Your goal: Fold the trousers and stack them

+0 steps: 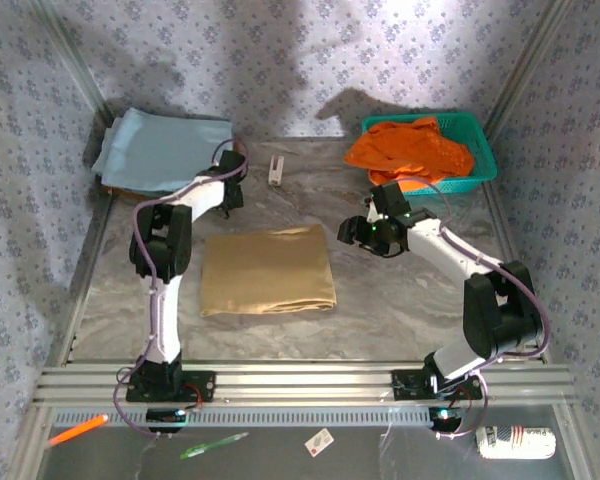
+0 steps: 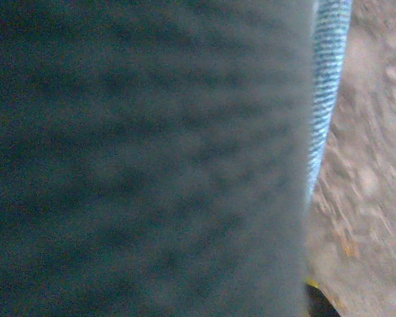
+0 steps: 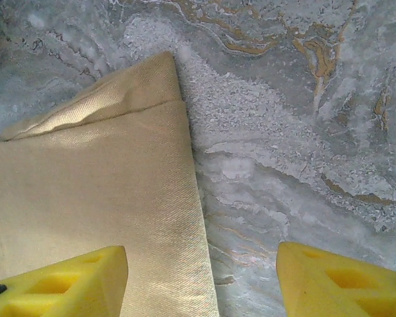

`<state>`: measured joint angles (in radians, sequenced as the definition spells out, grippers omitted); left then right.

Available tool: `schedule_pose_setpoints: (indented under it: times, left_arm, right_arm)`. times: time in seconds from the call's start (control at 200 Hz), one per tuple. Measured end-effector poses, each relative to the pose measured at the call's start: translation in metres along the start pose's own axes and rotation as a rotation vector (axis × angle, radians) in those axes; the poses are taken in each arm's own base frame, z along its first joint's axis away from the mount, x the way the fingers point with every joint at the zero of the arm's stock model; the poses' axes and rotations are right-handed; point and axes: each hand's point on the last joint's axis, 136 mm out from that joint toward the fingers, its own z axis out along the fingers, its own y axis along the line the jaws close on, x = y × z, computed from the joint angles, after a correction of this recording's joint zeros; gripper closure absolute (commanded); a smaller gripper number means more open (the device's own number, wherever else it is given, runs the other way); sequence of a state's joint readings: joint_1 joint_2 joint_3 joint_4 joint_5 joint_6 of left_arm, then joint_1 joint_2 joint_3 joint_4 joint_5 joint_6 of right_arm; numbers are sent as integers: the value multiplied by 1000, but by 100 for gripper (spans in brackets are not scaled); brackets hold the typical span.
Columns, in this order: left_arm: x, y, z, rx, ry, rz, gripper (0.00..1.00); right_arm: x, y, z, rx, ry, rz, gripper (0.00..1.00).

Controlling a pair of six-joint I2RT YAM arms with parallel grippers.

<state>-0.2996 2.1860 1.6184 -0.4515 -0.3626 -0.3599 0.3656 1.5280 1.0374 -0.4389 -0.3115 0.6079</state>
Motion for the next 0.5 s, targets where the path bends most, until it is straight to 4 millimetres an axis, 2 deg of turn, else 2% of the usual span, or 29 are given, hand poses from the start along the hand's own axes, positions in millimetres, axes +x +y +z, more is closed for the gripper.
schedule_pose_setpoints:
  times: [0.085, 0.315, 0.46, 0.5]
  left_arm:
    - [9, -14, -8, 18, -6, 10, 100]
    - [35, -68, -32, 83, -27, 1, 100]
    - [44, -84, -41, 99, -35, -56, 100]
    - [44, -85, -41, 99, -35, -72, 88]
  right_arm:
    - [2, -3, 1, 4, 4, 4, 38]
    - [9, -7, 0, 5, 8, 6, 38]
    - [11, -7, -4, -4, 4, 1, 38]
    - [11, -6, -6, -7, 0, -2, 37]
